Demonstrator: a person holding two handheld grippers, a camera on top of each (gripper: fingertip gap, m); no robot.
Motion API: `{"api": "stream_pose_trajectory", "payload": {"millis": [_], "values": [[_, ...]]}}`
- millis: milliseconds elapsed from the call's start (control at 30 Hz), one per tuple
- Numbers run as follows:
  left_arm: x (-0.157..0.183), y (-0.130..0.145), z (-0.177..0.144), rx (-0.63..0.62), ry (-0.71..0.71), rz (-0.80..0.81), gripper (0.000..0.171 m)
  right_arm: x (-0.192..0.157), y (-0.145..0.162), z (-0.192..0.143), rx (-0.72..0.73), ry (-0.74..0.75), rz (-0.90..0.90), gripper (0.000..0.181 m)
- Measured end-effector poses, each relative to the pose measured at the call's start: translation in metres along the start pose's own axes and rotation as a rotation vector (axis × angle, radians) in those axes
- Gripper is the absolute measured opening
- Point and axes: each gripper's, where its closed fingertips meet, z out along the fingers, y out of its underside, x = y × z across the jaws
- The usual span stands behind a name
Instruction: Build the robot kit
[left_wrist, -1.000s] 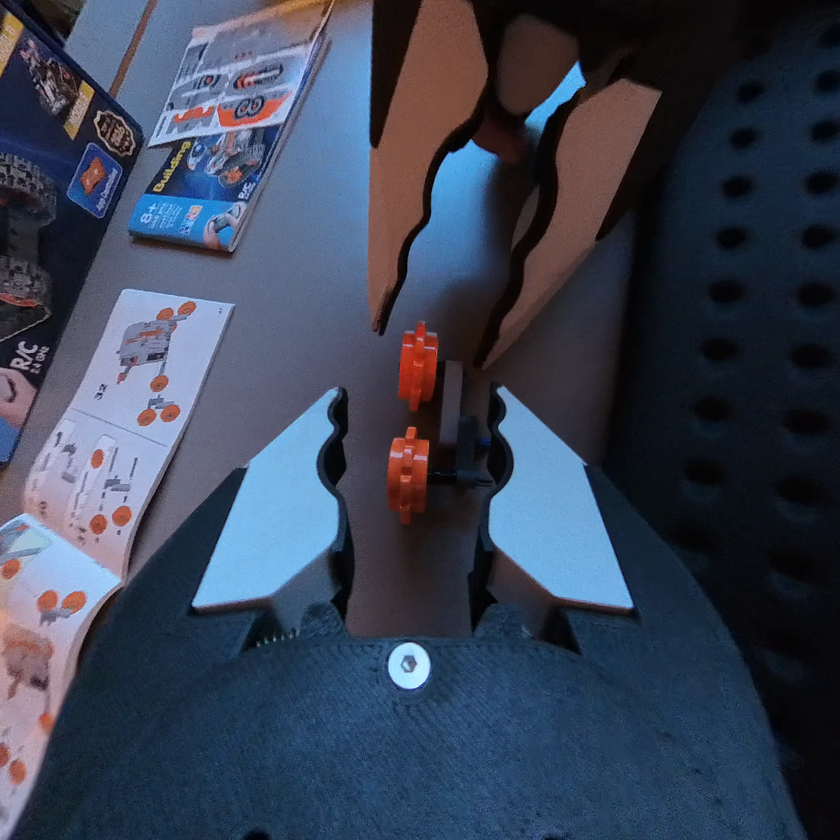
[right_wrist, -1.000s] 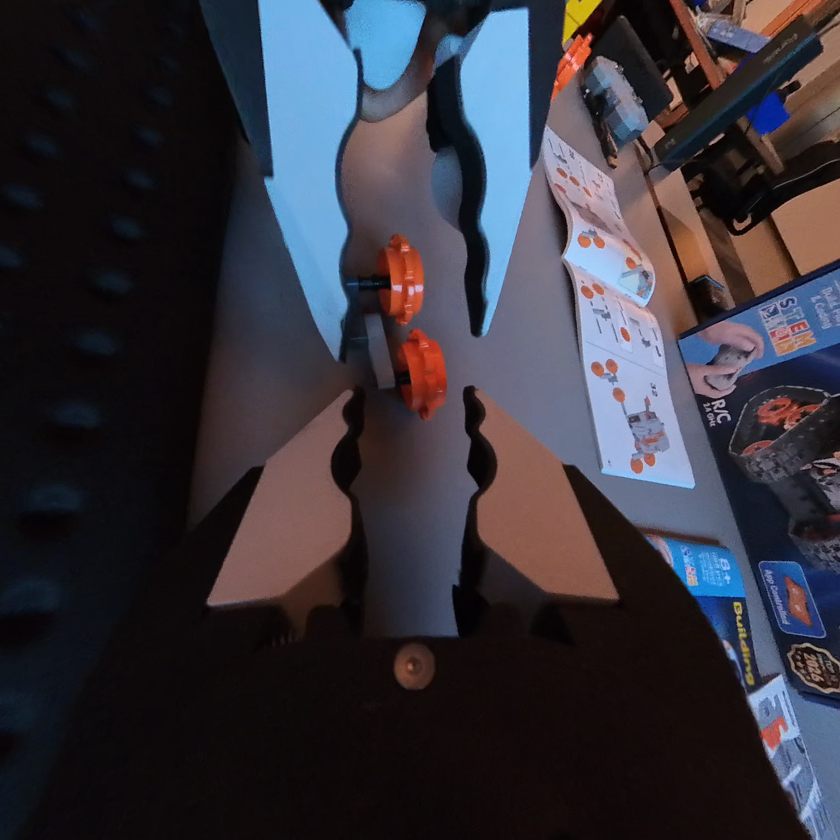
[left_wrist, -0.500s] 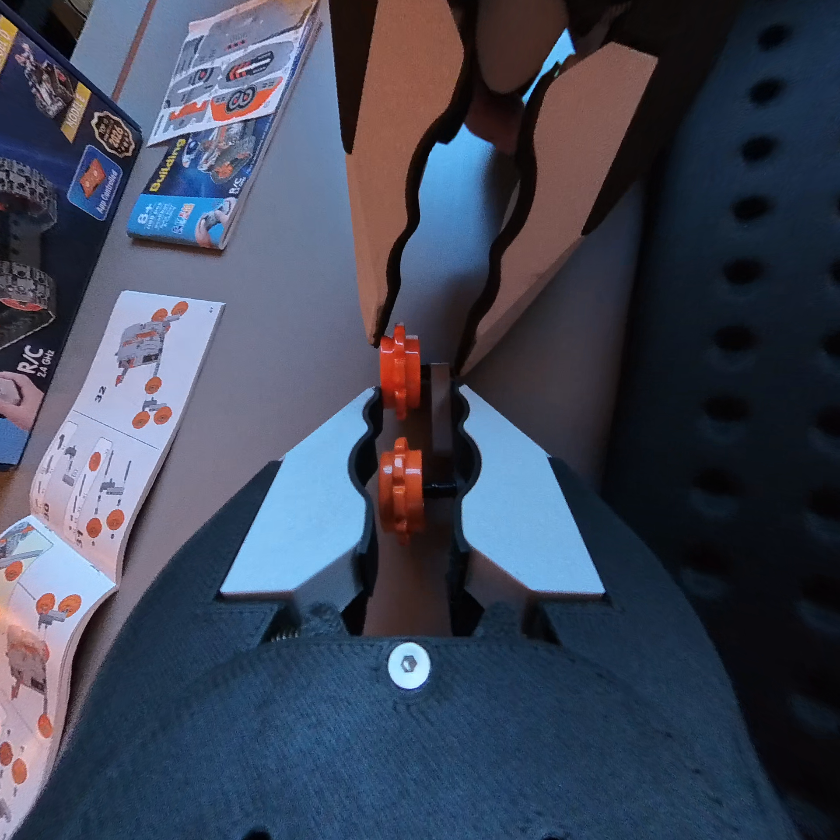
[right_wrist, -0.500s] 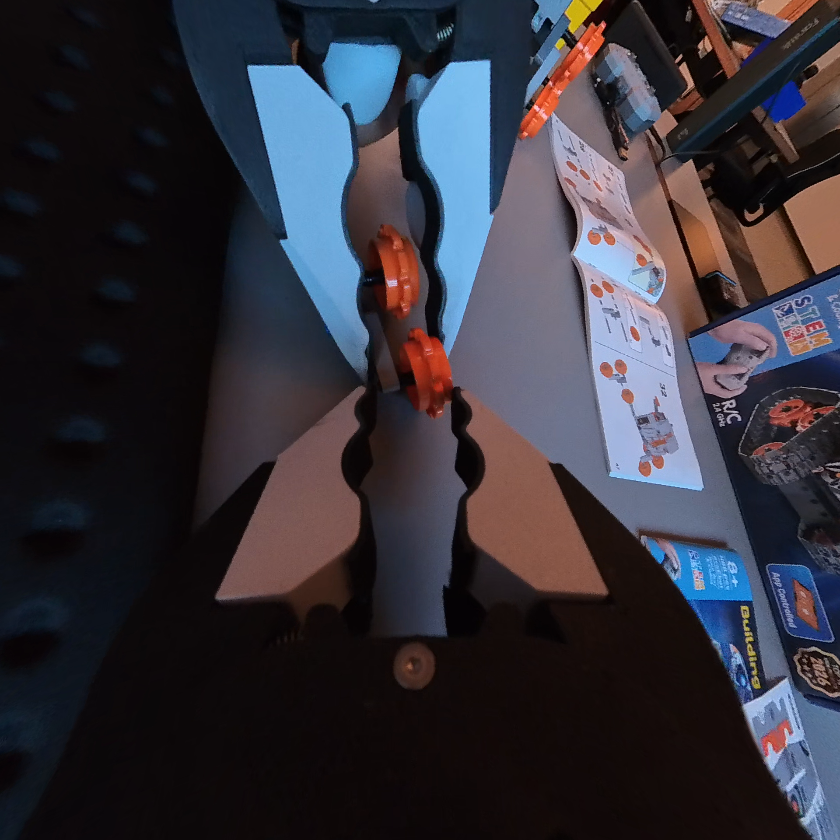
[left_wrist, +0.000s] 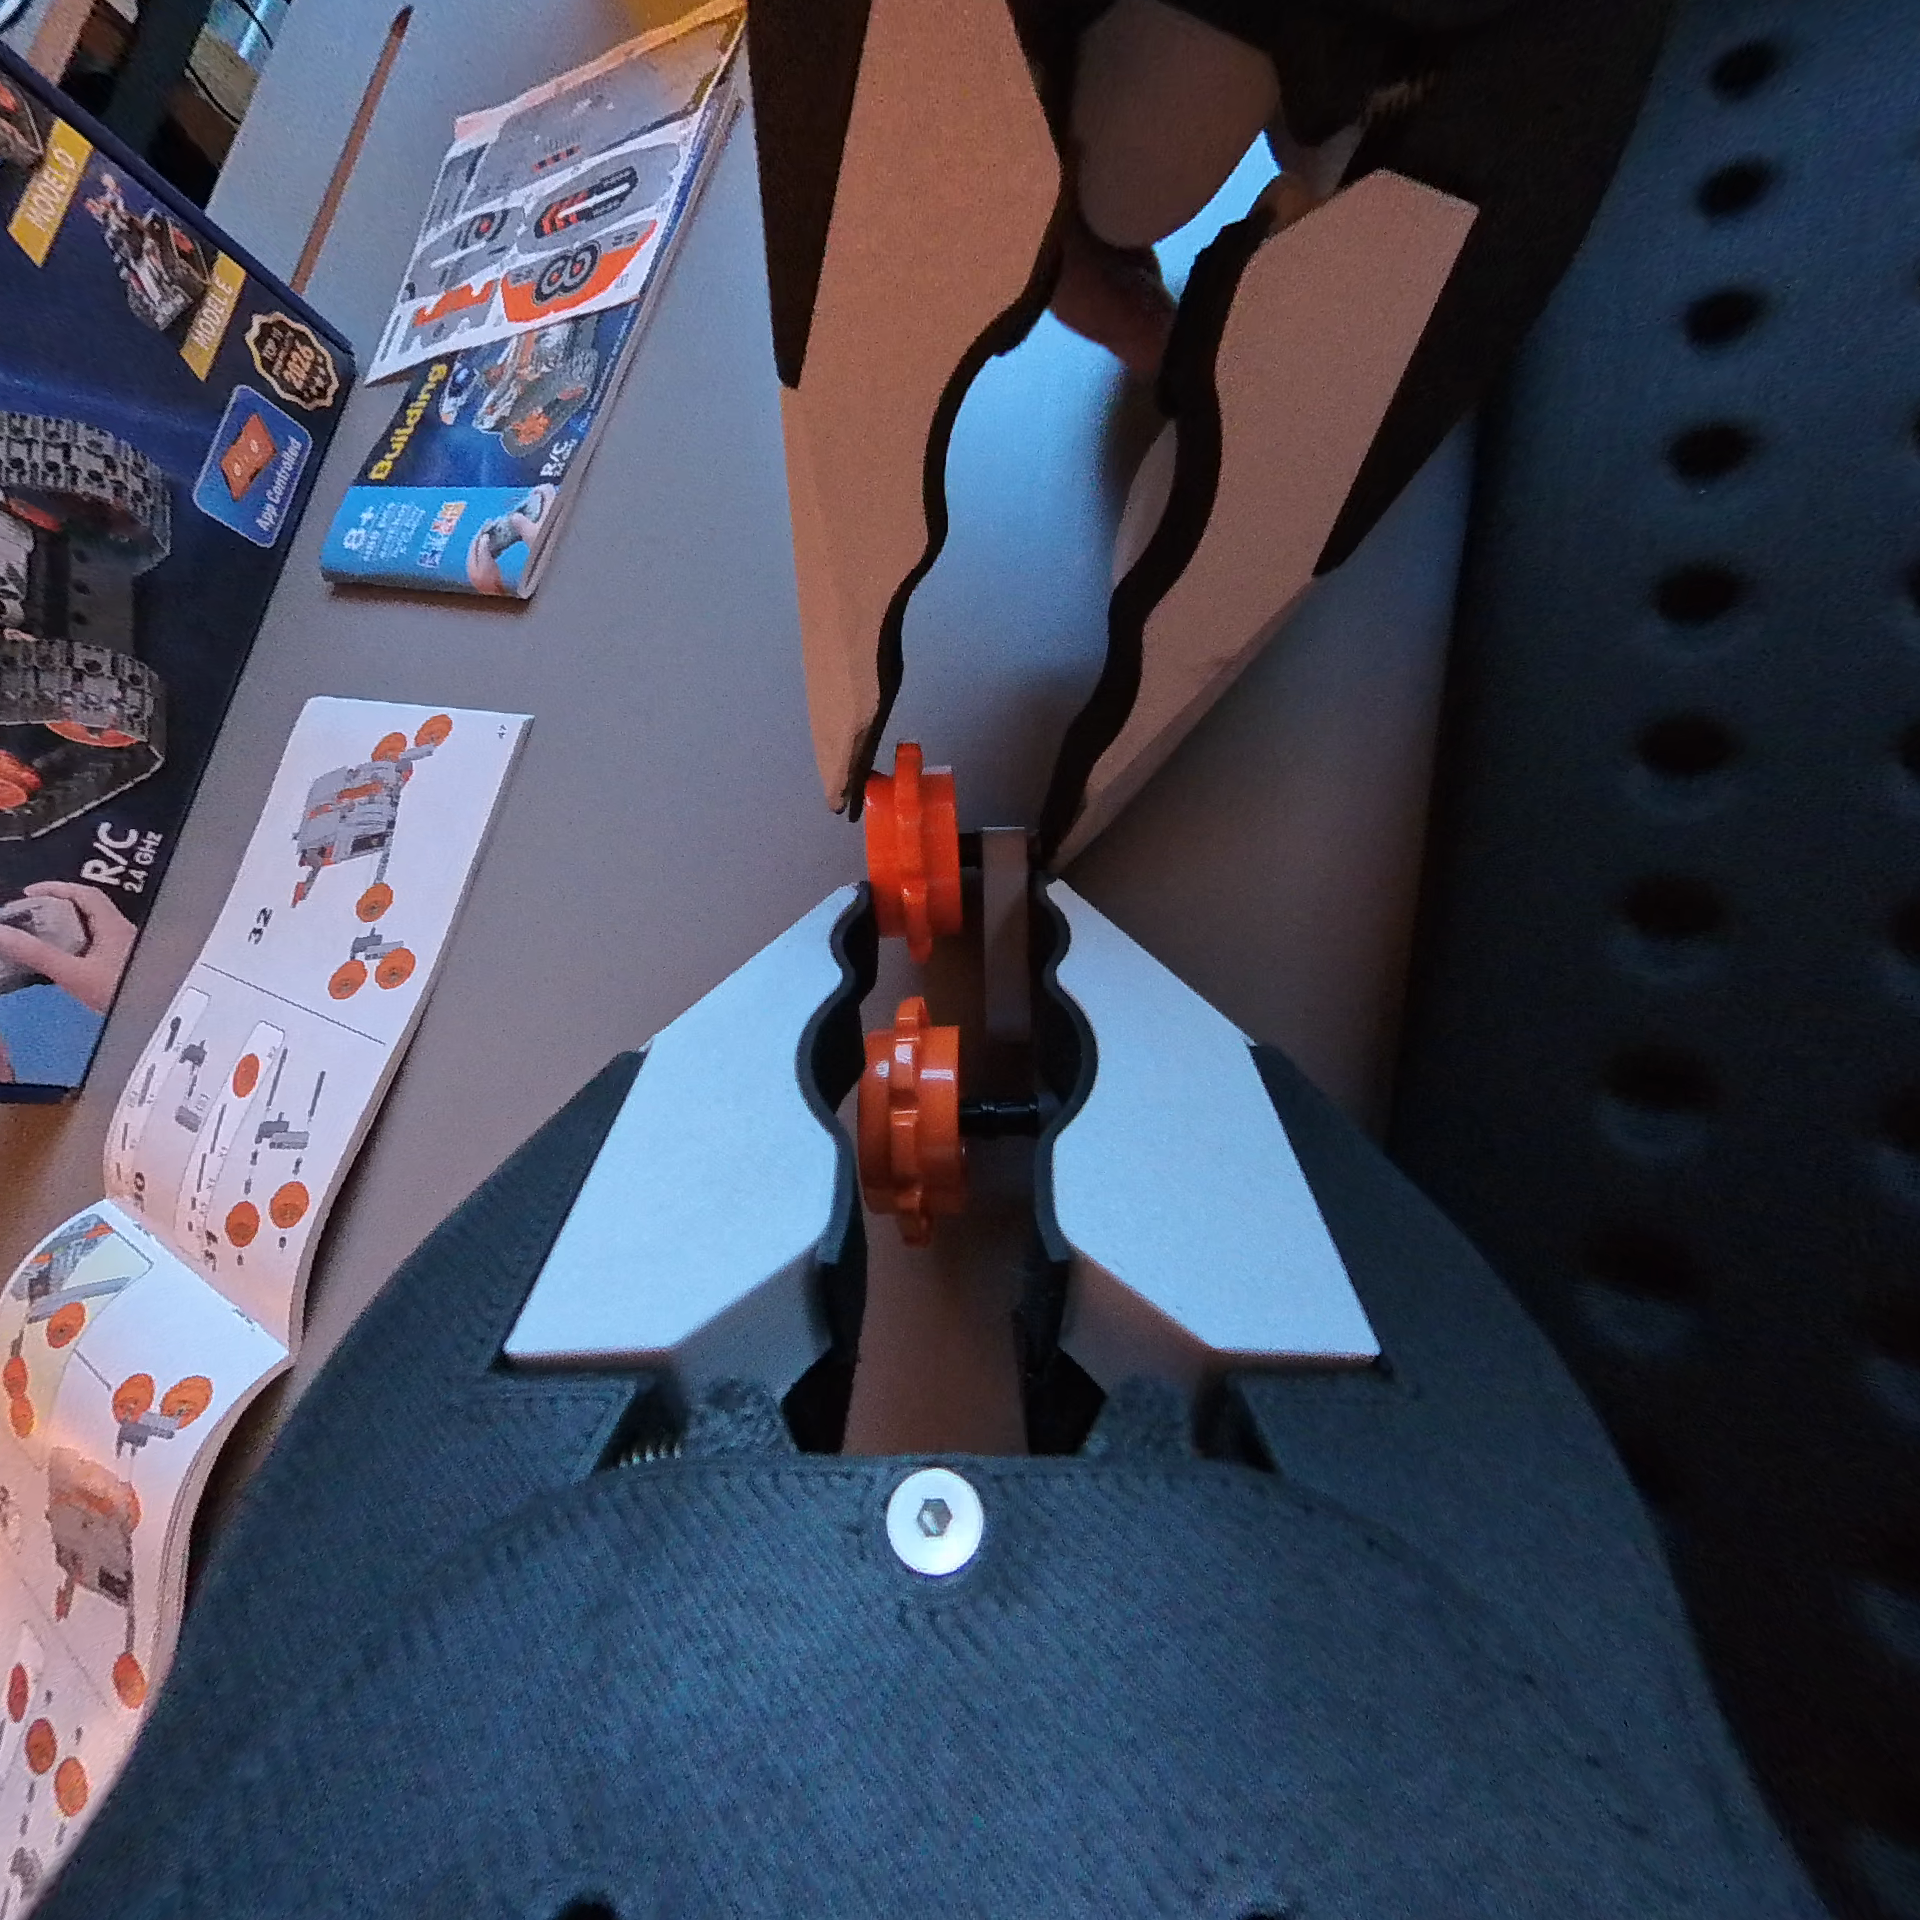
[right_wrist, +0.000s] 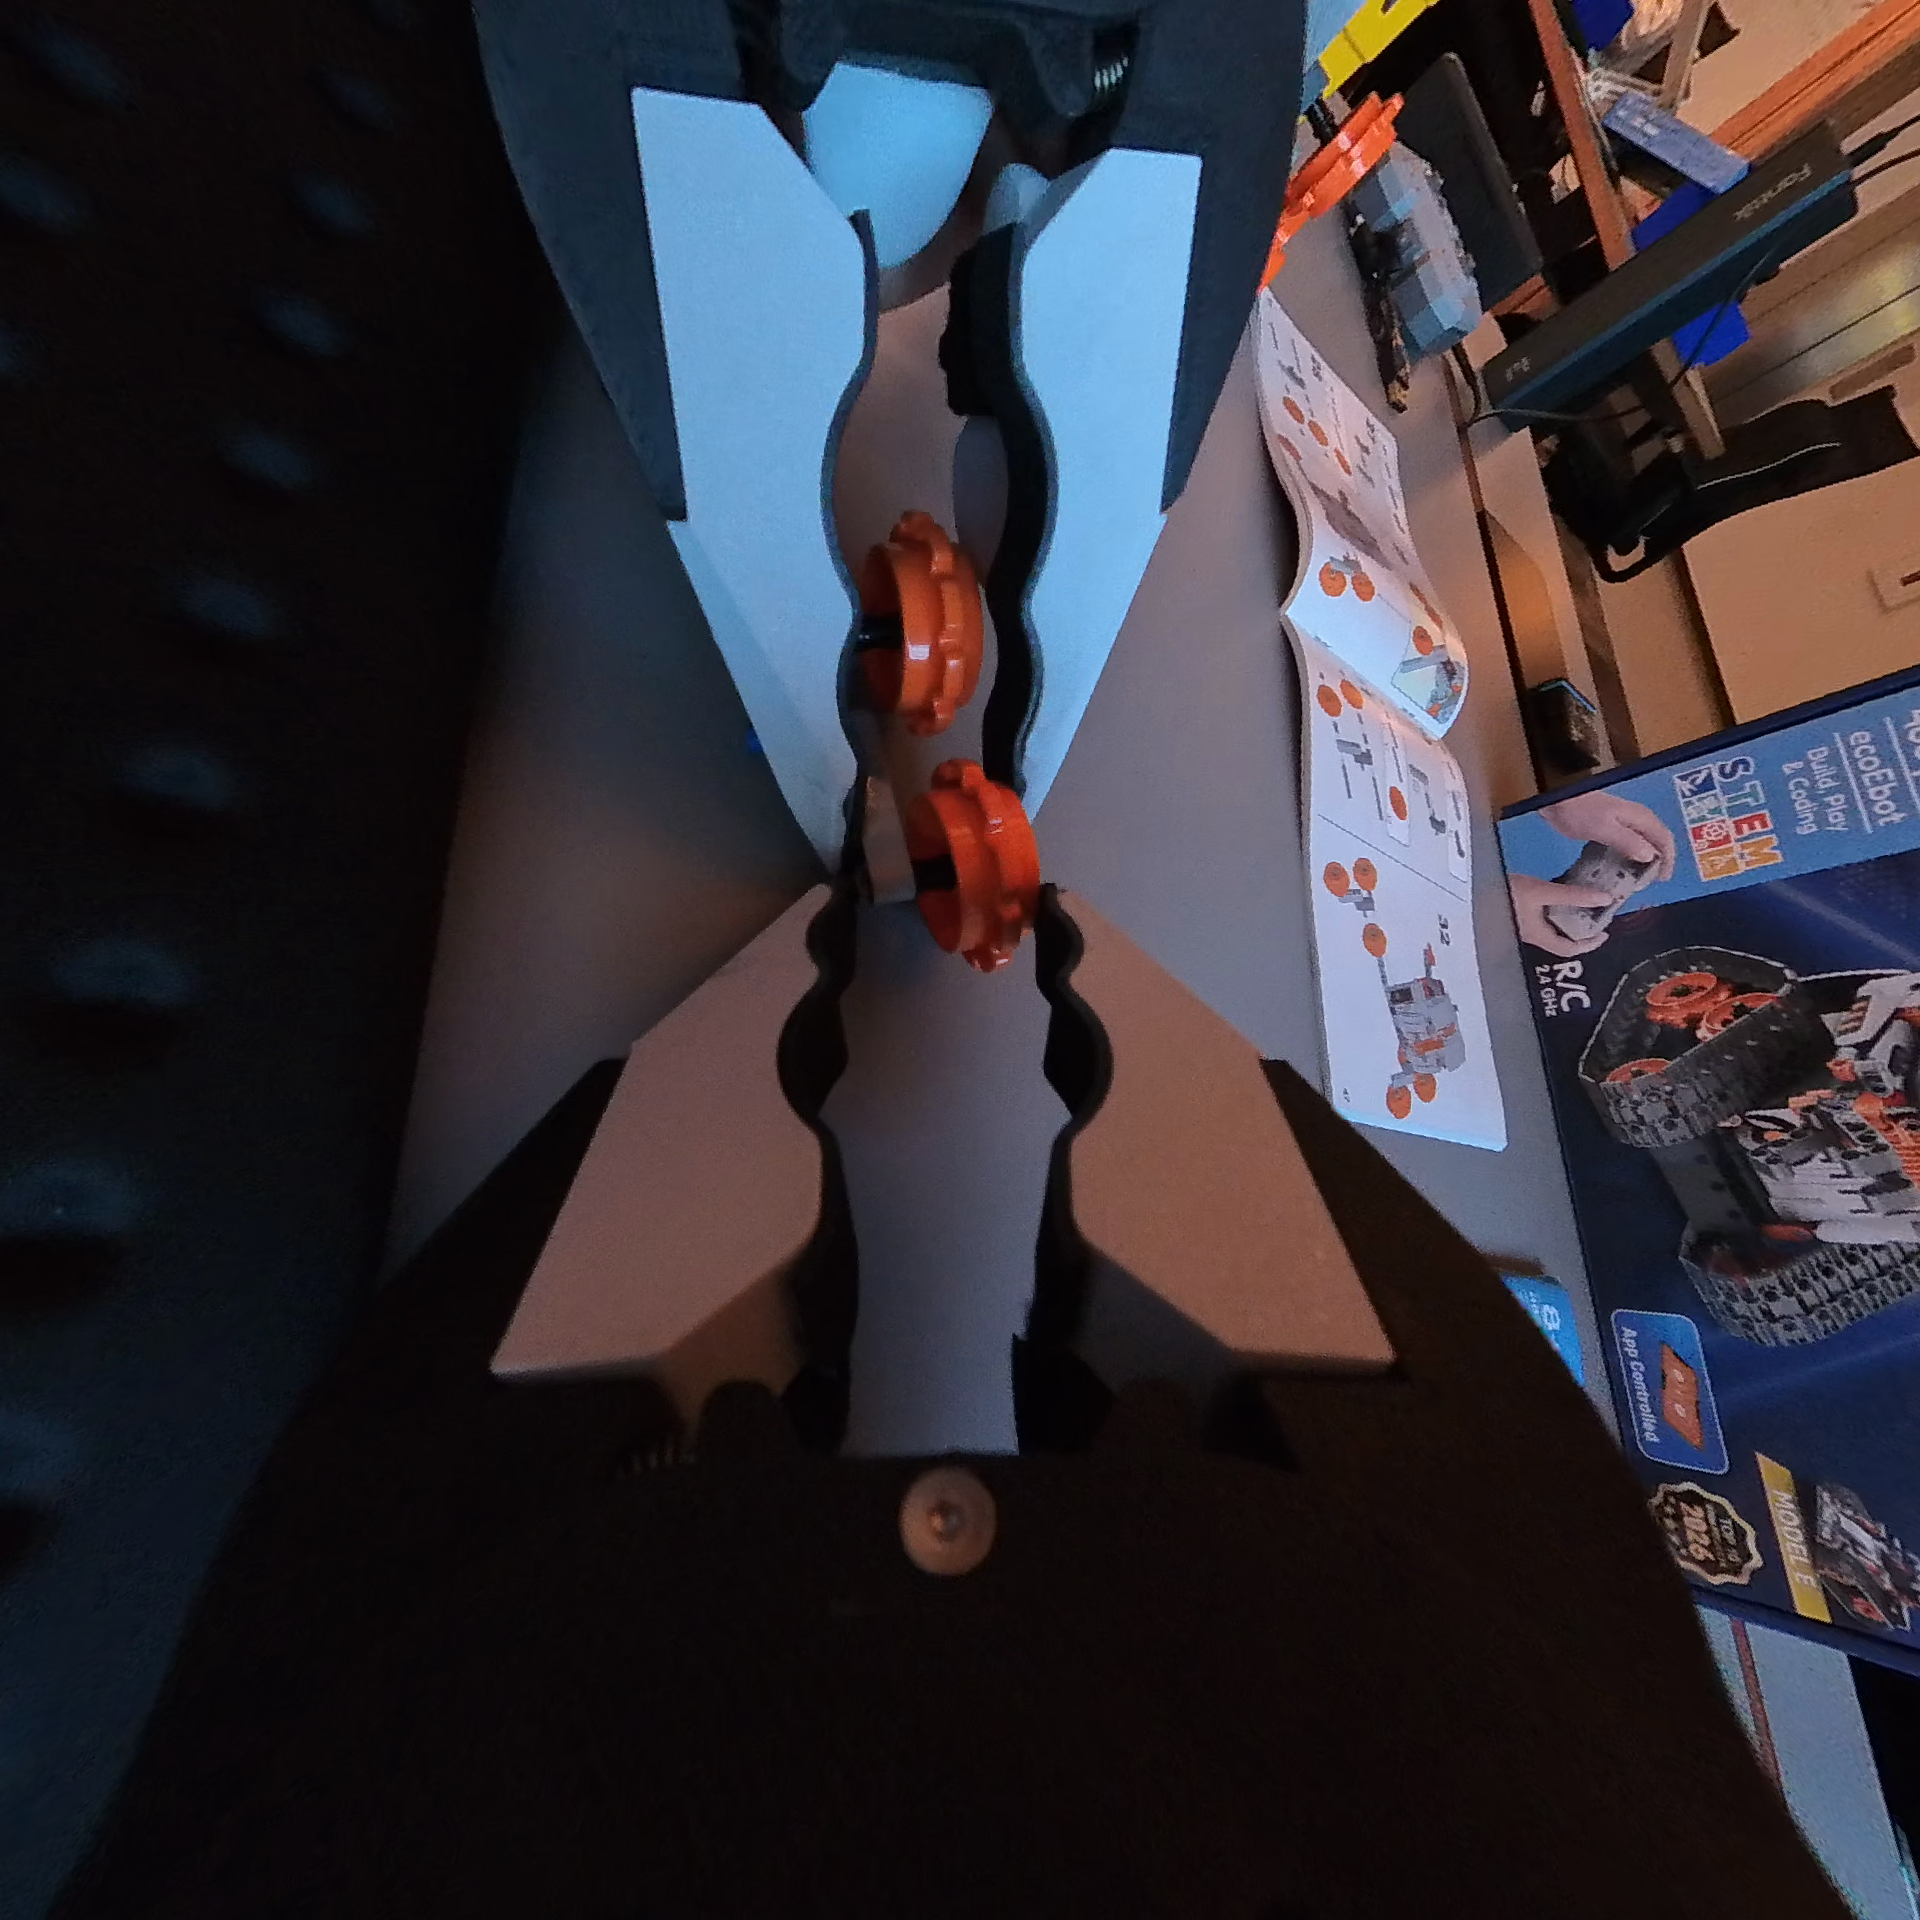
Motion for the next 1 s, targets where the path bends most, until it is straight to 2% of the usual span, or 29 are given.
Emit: {"api": "stream_pose_trajectory", "payload": {"millis": [533, 1000], "values": [[0.0017, 0.0008, -0.0014, 0.035, 0.065, -0.023, 0.027, -0.0033, -0.0026, 0.0003, -0.017, -0.002, 0.067, 0.033], [0.0003, -0.0012, -0.0021, 0.024, -0.028, 0.117, 0.028, -0.0034, 0.0020, 0.0008, -0.074, 0.006, 0.141, 0.033]]}}
